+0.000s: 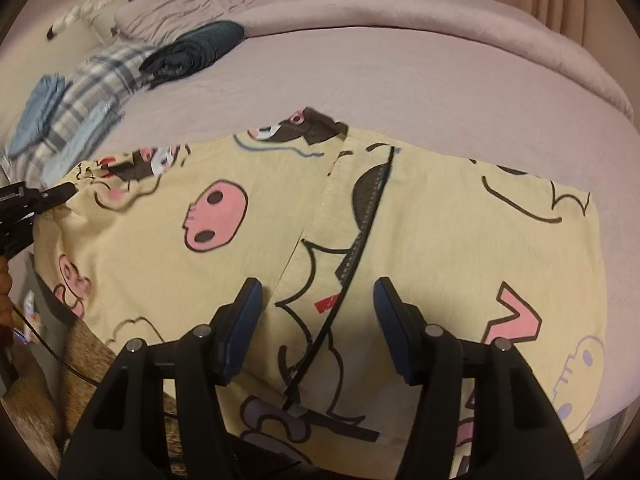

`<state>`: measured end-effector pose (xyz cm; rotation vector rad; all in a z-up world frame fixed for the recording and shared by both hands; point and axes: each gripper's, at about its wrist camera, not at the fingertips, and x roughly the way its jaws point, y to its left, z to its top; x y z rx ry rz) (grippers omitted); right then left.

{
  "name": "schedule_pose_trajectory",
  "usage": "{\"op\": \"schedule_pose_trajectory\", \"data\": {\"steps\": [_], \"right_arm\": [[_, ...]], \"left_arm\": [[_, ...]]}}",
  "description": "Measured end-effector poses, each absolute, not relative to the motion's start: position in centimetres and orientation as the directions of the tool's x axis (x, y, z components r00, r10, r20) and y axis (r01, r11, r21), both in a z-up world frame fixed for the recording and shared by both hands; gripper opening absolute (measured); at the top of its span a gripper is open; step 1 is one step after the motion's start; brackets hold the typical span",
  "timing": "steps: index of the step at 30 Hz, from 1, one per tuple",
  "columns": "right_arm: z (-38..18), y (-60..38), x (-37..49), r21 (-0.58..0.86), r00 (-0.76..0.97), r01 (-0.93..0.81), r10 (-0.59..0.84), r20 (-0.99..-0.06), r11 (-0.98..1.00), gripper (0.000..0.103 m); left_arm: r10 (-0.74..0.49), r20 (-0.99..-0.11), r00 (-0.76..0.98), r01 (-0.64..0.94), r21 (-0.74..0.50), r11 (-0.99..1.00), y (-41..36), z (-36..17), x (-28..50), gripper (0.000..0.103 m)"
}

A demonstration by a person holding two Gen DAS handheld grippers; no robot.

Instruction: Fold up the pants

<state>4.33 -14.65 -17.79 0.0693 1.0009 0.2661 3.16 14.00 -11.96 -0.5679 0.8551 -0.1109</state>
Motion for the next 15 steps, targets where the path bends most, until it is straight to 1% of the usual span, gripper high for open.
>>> {"op": "schedule_pose_trajectory", "data": {"steps": [2, 6, 15], "right_arm": [[-17.3, -15.6, 4.4, 0.207, 0.520, -0.159, 0.260, -0.813, 0.965, 0.057], [-16.6, -16.8, 3.8, 0.173, 0.557, -0.119, 0.210, -0.804, 0.978, 0.057], [-15.1, -21.9, 2.4, 0.145, 0.617, 0.003, 0.113, -0.779, 0.989, 0.058]], "left_arm": [[-0.355, -0.653, 0.669, -0.056, -0.520, 0.852, 11.9, -10.2, 2.9, 0.019], [-0.431, -0.614, 0.662, 0.080, -0.513, 0.855, 7.2, -7.4, 2.9, 0.019], [-0.569, -0.577, 0.586, 0.302, -0.496, 0.814, -2.5, -4.1, 4.4, 0.019]]}}
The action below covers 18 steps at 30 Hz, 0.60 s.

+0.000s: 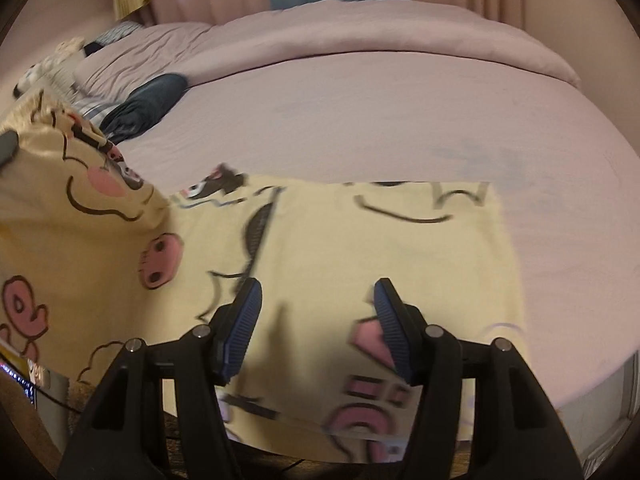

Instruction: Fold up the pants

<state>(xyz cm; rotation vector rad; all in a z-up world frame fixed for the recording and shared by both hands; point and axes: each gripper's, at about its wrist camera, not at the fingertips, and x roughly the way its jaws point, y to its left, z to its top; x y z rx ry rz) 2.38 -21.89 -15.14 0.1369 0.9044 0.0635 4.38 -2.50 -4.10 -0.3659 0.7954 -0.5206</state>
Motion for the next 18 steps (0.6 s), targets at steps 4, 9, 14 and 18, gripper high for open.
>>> {"op": "schedule_pose_trajectory", "data": {"steps": [4, 9, 14, 18], "right_arm": [[-14.7, -25.2, 1.6, 0.147, 0.636, 0.072, 0.068, -0.768, 0.986, 0.058], [-14.4, -29.8, 0.3, 0.206, 0.661, 0.171, 0.044, -0.750, 0.964, 0.059], [-15.1, -33.1, -0.9, 0.239, 0.656, 0.238, 0.026, -0.754, 0.941, 0.059], [-16.0, -34.2, -1.1, 0.277, 0.643, 0.260, 0.048, -0.765, 0.925, 0.059]], "left_arm": [[-0.604, -0.585, 0.542, 0.358, -0.490, 0.795, -6.2, -4.0, 5.3, 0.019], [-0.639, -0.615, 0.462, 0.411, -0.491, 0.768, -10.8, -5.4, 6.6, 0.019], [-0.639, -0.668, 0.382, 0.432, -0.482, 0.762, -15.1, -8.3, 7.7, 0.019], [-0.633, -0.716, 0.295, 0.410, -0.503, 0.761, -17.1, -11.8, 8.5, 0.019]]}}
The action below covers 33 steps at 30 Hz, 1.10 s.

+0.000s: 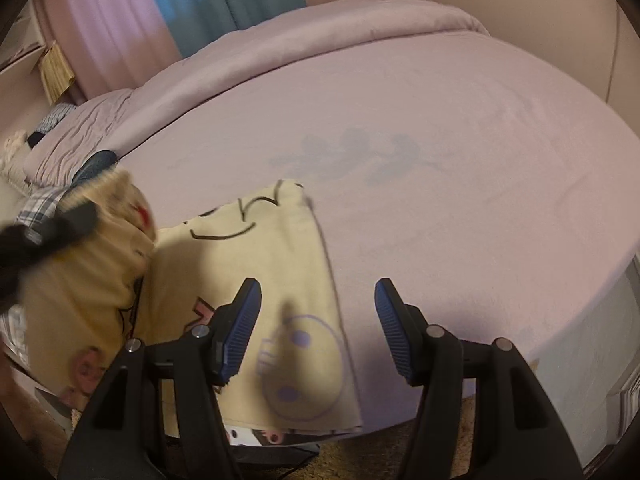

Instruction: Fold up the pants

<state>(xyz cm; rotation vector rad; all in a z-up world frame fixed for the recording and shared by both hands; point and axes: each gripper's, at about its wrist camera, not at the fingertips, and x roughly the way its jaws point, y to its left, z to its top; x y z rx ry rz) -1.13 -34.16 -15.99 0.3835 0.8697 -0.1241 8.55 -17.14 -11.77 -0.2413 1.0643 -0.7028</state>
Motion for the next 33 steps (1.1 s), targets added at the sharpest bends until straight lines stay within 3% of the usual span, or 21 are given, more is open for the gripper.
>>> {"op": "schedule_pose_trajectory", "data": {"steps": [7, 15, 19, 21, 28, 33], "right_arm": [[-16.6, -34.5, -1.1, 0.292, 0.629, 0.276, 0.057, -0.775, 0.916, 0.059], [-16.7, -34.9, -1.1, 0.296, 0.627, 0.272, 0.064, -0.776, 0.916, 0.059], [-16.0, -35.3, -1.6, 0.316, 0.641, 0.270, 0.075, -0.764, 0.910, 0.061], [-15.5, -35.3, -1.7, 0.345, 0.651, 0.259, 0.101, -0.753, 0.902, 0.062], [-12.3, -31.7, -1.2, 0.468, 0.666, 0.005, 0.346, -0.661, 0.884, 0.062], [-13.8, -27.8, 1.8, 0.605, 0.487, -0.160, 0.596, -0.639, 0.780, 0.057]], "left_arm": [[-0.643, -0.746, 0.172, 0.356, -0.561, 0.747, -18.8, -16.1, 8.9, 0.019], [-0.656, -0.740, 0.148, 0.341, -0.585, 0.736, -18.4, -15.2, 8.4, 0.020], [-0.682, -0.704, 0.198, 0.329, -0.608, 0.723, -15.5, -12.3, 7.9, 0.047], [-0.681, -0.691, 0.241, 0.324, -0.604, 0.728, -13.4, -11.1, 7.3, 0.050], [-0.493, -0.785, 0.374, 0.225, -0.439, 0.870, -5.5, -11.4, 4.8, 0.050], [-0.462, -0.813, 0.354, 0.162, -0.433, 0.887, -2.4, -13.8, 3.4, 0.050]]}}
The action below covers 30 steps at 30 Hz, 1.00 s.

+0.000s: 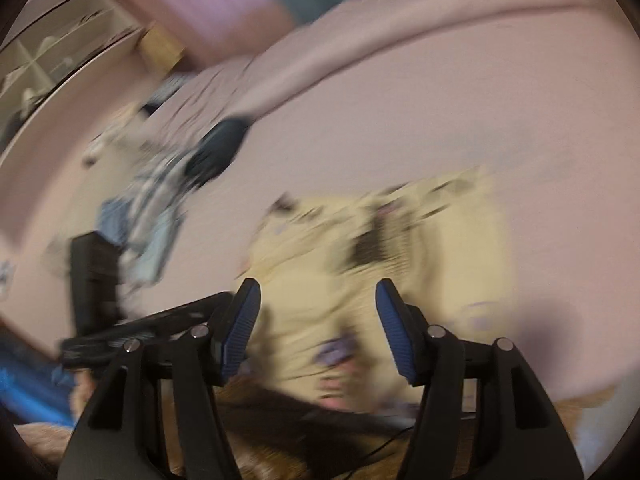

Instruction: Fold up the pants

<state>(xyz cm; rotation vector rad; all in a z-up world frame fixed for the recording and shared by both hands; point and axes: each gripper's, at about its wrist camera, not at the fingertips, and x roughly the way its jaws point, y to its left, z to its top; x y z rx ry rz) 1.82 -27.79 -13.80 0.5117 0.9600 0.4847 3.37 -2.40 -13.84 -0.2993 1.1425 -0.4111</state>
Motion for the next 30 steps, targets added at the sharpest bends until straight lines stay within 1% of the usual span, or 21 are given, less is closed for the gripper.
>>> {"op": "schedule_pose_trajectory", "data": {"steps": [1, 3, 4, 5, 7, 9, 14, 19, 23, 25, 26, 27, 29, 30], "right_arm": [[-14.6, -27.3, 2.2, 0.585, 0.467, -0.150, 0.579, -0.668, 0.797, 0.056], [-16.1, -26.9, 2.3, 0.521, 0.449, -0.123, 0.515, -0.730, 0.845, 0.057], [-16.7, -26.8, 2.2, 0.503, 0.440, -0.117, 0.499, -0.746, 0.856, 0.055], [-17.3, -26.8, 2.0, 0.483, 0.431, -0.114, 0.481, -0.763, 0.868, 0.055], [-18.0, -27.0, 1.7, 0.458, 0.422, -0.122, 0.463, -0.779, 0.881, 0.048], [-18.3, -27.3, 1.3, 0.465, 0.439, -0.135, 0.474, -0.763, 0.875, 0.048], [-16.3, -27.3, 1.7, 0.435, 0.499, -0.197, 0.472, -0.727, 0.879, 0.051], [-17.3, -26.4, 3.4, 0.397, 0.453, -0.193, 0.441, -0.775, 0.897, 0.051], [-17.1, -25.9, 2.9, 0.431, 0.438, -0.244, 0.495, -0.750, 0.869, 0.051], [-16.9, -25.3, 2.5, 0.465, 0.411, -0.281, 0.543, -0.733, 0.840, 0.050], [-16.8, -24.8, 2.5, 0.464, 0.403, -0.295, 0.549, -0.733, 0.836, 0.050], [-16.9, -24.4, 2.5, 0.436, 0.406, -0.297, 0.526, -0.747, 0.849, 0.049], [-17.8, -24.3, 3.0, 0.381, 0.408, -0.260, 0.459, -0.789, 0.887, 0.032], [-18.2, -24.6, 3.3, 0.382, 0.410, -0.227, 0.444, -0.796, 0.896, 0.012]], "left_arm": [[-0.455, -0.818, 0.352, 0.155, -0.429, 0.890, -2.1, -14.2, 3.1, 0.050], [-0.440, -0.826, 0.353, 0.149, -0.414, 0.898, -1.7, -14.5, 2.8, 0.050], [-0.430, -0.830, 0.354, 0.146, -0.406, 0.902, -1.6, -14.9, 2.6, 0.050], [-0.425, -0.834, 0.352, 0.142, -0.401, 0.905, -1.4, -15.0, 2.5, 0.050], [-0.416, -0.840, 0.348, 0.134, -0.395, 0.909, -1.2, -15.5, 2.5, 0.050], [-0.411, -0.842, 0.348, 0.128, -0.392, 0.911, -1.2, -15.7, 2.6, 0.050], [-0.414, -0.843, 0.343, 0.119, -0.398, 0.910, -1.0, -16.1, 2.6, 0.050], [-0.412, -0.844, 0.344, 0.117, -0.397, 0.910, -1.0, -16.2, 2.6, 0.050], [-0.410, -0.846, 0.340, 0.114, -0.396, 0.911, -1.3, -16.5, 3.0, 0.050], [-0.408, -0.847, 0.340, 0.113, -0.394, 0.912, -1.3, -16.4, 3.0, 0.050], [-0.408, -0.847, 0.339, 0.114, -0.394, 0.912, -1.3, -16.4, 3.0, 0.050], [-0.409, -0.847, 0.339, 0.114, -0.394, 0.912, -1.3, -16.4, 3.0, 0.050], [-0.409, -0.847, 0.339, 0.113, -0.395, 0.912, -1.2, -16.3, 3.1, 0.050], [-0.411, -0.847, 0.338, 0.114, -0.397, 0.911, -1.2, -16.3, 3.1, 0.050]]}}
